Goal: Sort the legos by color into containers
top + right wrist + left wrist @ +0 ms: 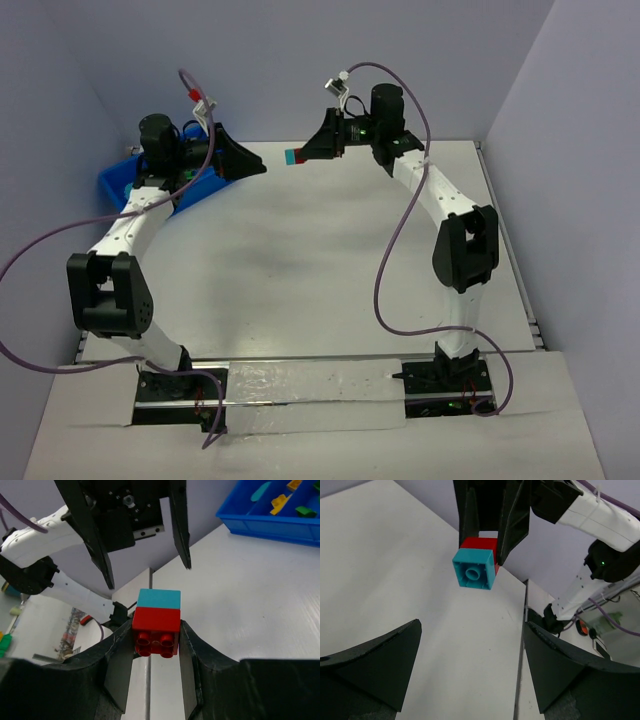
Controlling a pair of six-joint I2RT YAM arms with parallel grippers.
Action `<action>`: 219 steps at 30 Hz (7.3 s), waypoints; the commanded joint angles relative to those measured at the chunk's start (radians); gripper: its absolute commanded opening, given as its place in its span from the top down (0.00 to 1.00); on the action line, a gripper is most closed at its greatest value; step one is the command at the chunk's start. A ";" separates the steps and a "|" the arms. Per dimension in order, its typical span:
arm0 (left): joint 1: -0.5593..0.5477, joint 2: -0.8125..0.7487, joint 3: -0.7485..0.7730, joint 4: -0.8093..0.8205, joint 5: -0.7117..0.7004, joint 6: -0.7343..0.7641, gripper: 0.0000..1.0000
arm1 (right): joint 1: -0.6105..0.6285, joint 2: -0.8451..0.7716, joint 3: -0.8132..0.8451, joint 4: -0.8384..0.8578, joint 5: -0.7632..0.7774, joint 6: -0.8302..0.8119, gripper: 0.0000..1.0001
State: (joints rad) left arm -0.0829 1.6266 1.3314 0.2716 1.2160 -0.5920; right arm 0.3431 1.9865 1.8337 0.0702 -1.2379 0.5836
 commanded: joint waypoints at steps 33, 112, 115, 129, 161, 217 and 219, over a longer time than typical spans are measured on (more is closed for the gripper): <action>-0.087 0.095 0.070 0.263 0.087 -0.236 0.44 | 0.080 -0.057 0.009 0.047 -0.049 -0.013 1.00; 0.485 0.287 0.408 -0.675 -0.774 0.601 0.27 | 0.025 -0.098 0.067 -0.398 0.503 -0.324 1.00; 0.466 0.212 0.371 -0.568 -0.595 0.481 0.27 | 0.028 -0.085 0.085 -0.350 0.527 -0.192 1.00; 0.048 -0.062 0.080 -0.072 -0.378 0.305 0.27 | 0.042 -0.006 0.119 -0.094 0.452 0.194 1.00; -0.233 -0.171 0.053 -0.137 -0.216 1.034 0.26 | 0.068 -0.006 0.019 0.311 -0.010 0.336 1.00; 0.080 0.606 0.759 -0.499 -1.122 0.406 1.00 | -0.156 -0.359 -0.136 -0.504 0.604 -0.525 0.00; 0.080 0.634 0.763 -0.502 -1.122 0.408 1.00 | -0.156 -0.363 -0.141 -0.507 0.613 -0.539 0.00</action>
State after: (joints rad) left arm 0.0019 2.2358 2.0117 -0.2415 0.1558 -0.1650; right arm 0.1829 1.6770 1.7071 -0.4117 -0.6835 0.1251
